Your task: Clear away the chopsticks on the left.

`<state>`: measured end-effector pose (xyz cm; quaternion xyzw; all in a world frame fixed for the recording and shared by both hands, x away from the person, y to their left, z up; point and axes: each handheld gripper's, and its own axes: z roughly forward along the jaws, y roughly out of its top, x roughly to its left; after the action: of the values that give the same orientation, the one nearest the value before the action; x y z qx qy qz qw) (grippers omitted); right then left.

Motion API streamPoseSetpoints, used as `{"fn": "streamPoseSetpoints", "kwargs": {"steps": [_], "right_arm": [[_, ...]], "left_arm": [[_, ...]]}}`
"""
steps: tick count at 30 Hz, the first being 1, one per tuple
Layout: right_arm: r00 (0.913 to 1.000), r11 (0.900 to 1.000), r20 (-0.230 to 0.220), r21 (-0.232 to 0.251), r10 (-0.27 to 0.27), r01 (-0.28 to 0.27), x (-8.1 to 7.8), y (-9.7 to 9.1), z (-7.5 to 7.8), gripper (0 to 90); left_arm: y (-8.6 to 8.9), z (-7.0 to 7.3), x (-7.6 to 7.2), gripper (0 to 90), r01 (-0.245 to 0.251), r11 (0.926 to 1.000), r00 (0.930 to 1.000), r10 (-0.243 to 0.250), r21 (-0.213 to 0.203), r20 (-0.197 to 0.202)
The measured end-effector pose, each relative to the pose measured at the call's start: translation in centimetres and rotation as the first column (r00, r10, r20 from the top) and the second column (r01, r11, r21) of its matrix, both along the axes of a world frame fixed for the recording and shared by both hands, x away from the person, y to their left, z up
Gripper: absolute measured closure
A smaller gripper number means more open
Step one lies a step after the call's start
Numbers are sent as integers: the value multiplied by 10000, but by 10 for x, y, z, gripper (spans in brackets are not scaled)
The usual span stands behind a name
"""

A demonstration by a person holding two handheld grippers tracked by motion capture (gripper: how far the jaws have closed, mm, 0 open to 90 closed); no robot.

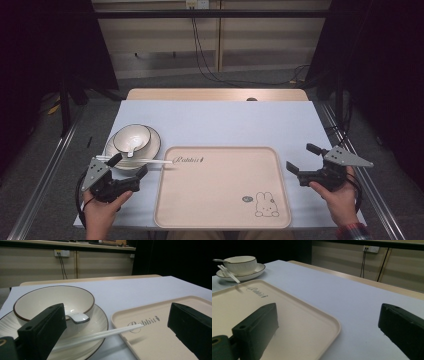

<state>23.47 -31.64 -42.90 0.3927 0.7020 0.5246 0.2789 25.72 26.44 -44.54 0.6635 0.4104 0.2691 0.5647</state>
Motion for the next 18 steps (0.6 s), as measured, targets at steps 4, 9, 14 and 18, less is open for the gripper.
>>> {"fn": "streamPoseSetpoints", "kwargs": {"steps": [4, 9, 14, 18], "right_arm": [[10000, 10000, 40, -25, -23, 23, -1, -2, -1, 19], [10000, 9999, -48, -140, 9, -9, -2, -1, -3, 19], [10000, 9998, -74, -178, -13, 12, -1, -3, -3, 19], [10000, 9998, -38, -186, -59, 58, -1, -3, -3, 19]], "left_arm": [[-2, -1, 0, 20, 61, 10000, 10000, -61, -12, -67], [-7, -1, 1, 23, 301, 9994, 9995, -298, 191, -128], [-10, -1, 2, 28, 428, 9979, 9989, -418, 493, -207], [-11, 1, 2, 30, 541, 9975, 9981, -528, 454, -305]]}}
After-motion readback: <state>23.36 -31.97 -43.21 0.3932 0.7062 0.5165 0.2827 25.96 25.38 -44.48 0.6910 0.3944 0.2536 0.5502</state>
